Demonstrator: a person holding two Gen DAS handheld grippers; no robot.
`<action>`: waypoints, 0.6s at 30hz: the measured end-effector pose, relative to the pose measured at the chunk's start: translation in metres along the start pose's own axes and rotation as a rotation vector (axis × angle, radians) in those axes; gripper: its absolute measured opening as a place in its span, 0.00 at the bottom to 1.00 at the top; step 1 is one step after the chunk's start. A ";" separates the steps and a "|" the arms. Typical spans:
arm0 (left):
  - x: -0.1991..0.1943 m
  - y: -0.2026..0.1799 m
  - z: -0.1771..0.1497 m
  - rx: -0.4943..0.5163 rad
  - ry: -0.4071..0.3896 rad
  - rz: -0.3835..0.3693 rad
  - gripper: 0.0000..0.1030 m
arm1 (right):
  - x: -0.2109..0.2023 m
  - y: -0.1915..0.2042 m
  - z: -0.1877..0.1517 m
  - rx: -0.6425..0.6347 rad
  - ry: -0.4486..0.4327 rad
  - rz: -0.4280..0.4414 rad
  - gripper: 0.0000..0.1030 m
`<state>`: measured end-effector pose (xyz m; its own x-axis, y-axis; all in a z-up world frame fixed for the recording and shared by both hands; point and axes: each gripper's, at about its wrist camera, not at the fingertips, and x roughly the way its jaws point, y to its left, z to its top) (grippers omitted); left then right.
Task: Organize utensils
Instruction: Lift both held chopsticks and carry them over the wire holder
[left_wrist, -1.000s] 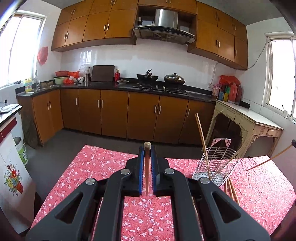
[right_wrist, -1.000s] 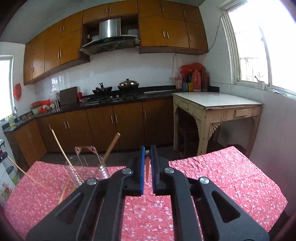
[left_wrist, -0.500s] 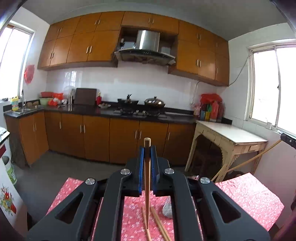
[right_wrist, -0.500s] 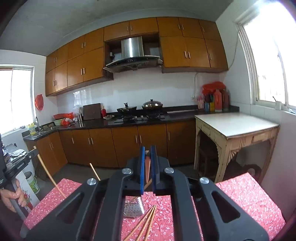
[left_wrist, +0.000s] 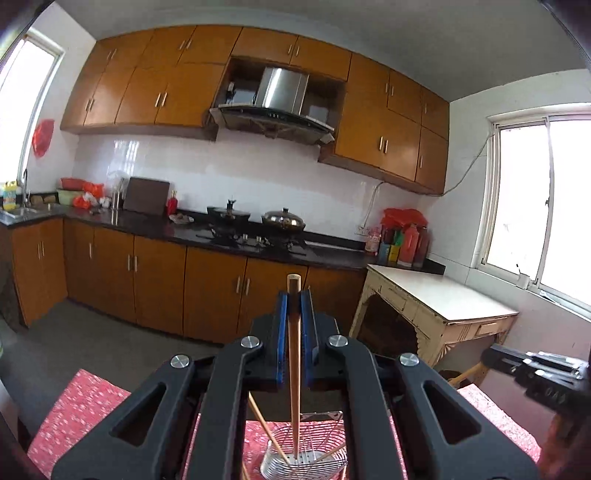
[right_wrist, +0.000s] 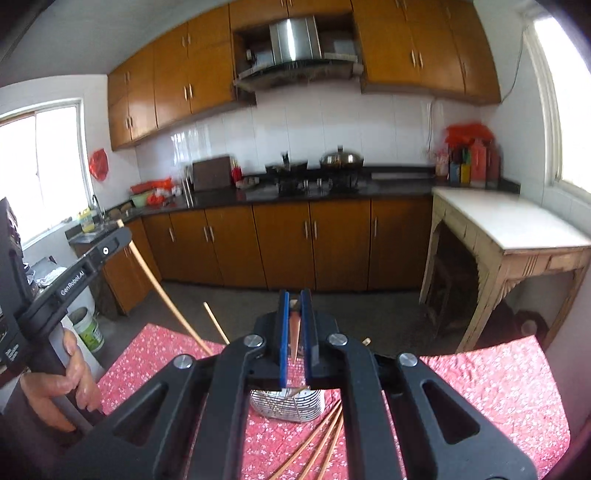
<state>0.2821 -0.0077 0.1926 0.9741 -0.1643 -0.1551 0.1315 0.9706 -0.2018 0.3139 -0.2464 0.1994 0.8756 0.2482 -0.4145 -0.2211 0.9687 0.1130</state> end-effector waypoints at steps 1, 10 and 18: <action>0.008 -0.002 -0.003 0.005 0.009 0.008 0.07 | 0.011 -0.001 0.000 0.006 0.023 0.001 0.07; 0.060 -0.007 -0.031 0.037 0.072 0.065 0.07 | 0.096 -0.015 -0.008 0.052 0.171 -0.002 0.07; 0.080 0.000 -0.042 0.032 0.132 0.085 0.07 | 0.111 -0.026 -0.004 0.116 0.200 0.079 0.07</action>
<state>0.3525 -0.0282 0.1398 0.9496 -0.1011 -0.2967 0.0575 0.9867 -0.1522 0.4153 -0.2435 0.1464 0.7525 0.3311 -0.5693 -0.2247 0.9416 0.2506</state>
